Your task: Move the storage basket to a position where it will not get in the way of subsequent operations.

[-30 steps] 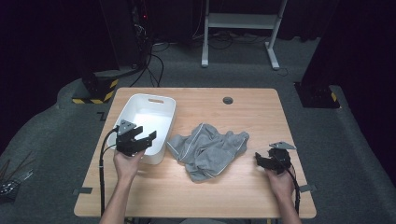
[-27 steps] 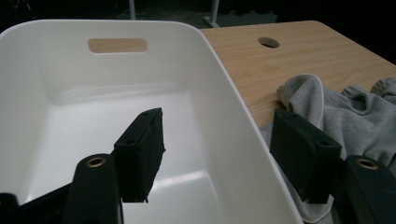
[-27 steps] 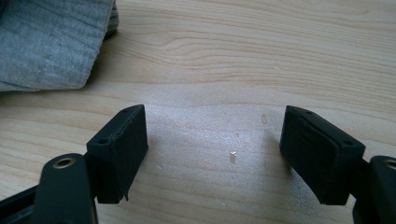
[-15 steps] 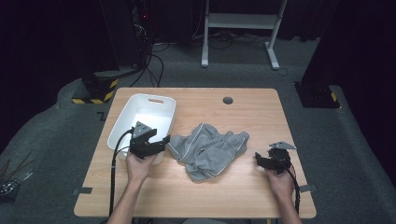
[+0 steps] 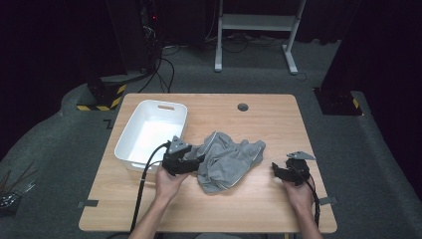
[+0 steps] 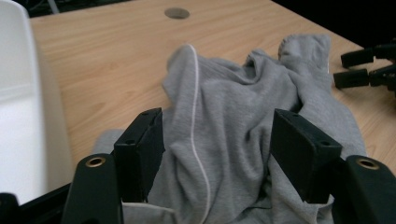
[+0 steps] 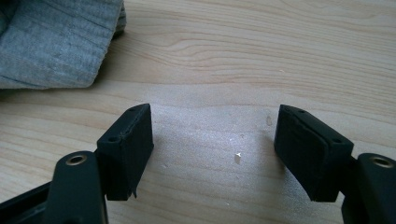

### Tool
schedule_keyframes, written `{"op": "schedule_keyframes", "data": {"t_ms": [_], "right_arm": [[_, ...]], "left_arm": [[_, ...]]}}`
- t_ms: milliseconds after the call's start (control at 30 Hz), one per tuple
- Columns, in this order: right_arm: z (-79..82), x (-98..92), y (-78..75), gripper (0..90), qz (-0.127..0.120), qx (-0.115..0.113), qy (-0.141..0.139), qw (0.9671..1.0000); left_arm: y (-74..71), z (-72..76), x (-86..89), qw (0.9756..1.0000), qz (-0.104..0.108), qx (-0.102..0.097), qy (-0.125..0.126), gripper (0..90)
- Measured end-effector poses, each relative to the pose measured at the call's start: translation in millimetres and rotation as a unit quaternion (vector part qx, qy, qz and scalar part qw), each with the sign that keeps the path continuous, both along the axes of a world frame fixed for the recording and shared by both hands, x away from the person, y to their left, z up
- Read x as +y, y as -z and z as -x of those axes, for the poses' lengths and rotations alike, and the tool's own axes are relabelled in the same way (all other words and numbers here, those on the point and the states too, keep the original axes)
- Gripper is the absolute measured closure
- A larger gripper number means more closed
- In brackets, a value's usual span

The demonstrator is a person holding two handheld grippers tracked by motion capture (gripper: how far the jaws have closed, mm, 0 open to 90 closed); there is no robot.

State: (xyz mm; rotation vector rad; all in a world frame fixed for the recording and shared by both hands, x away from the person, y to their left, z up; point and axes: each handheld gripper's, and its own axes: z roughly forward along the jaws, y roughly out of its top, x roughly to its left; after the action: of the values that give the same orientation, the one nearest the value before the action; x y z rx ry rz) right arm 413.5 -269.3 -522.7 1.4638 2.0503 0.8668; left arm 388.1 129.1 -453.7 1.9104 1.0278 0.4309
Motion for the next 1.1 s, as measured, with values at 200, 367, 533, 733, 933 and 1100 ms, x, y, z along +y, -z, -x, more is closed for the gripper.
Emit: {"op": "schedule_keyframes", "data": {"t_ms": [200, 367, 533, 733, 933, 1100], "right_arm": [[0.6, 0.4, -0.3, 32.6, -0.002, -0.001, -0.002, 1.0000], [3.6, 3.8, -2.6, 35.6, -0.005, 0.007, -0.018, 0.9998], [10.6, 11.2, -8.6, 38.5, -0.028, -0.012, -0.048, 0.9984], [16.5, 21.7, -17.8, 40.3, -0.054, -0.027, -0.079, 0.9950], [17.2, 37.0, -26.5, 40.4, -0.080, -0.037, -0.111, 0.9899], [15.6, 50.7, -31.6, 38.5, -0.095, -0.041, -0.132, 0.9859]], "left_arm": [[15.7, -7.2, -16.0, 0.9998, -0.012, 0.013, -0.001, 35.3], [22.5, -14.6, -21.6, 0.9995, -0.019, 0.016, -0.018, 35.2], [24.6, -21.2, -27.6, 0.9991, -0.024, 0.014, -0.030, 34.6], [28.3, -29.3, -32.1, 0.9984, -0.031, 0.013, -0.046, 34.1], [30.0, -39.0, -38.3, 0.9972, -0.045, 0.018, -0.056, 33.3], [30.5, -46.4, -40.6, 0.9971, -0.036, 0.024, -0.062, 32.8]]}}
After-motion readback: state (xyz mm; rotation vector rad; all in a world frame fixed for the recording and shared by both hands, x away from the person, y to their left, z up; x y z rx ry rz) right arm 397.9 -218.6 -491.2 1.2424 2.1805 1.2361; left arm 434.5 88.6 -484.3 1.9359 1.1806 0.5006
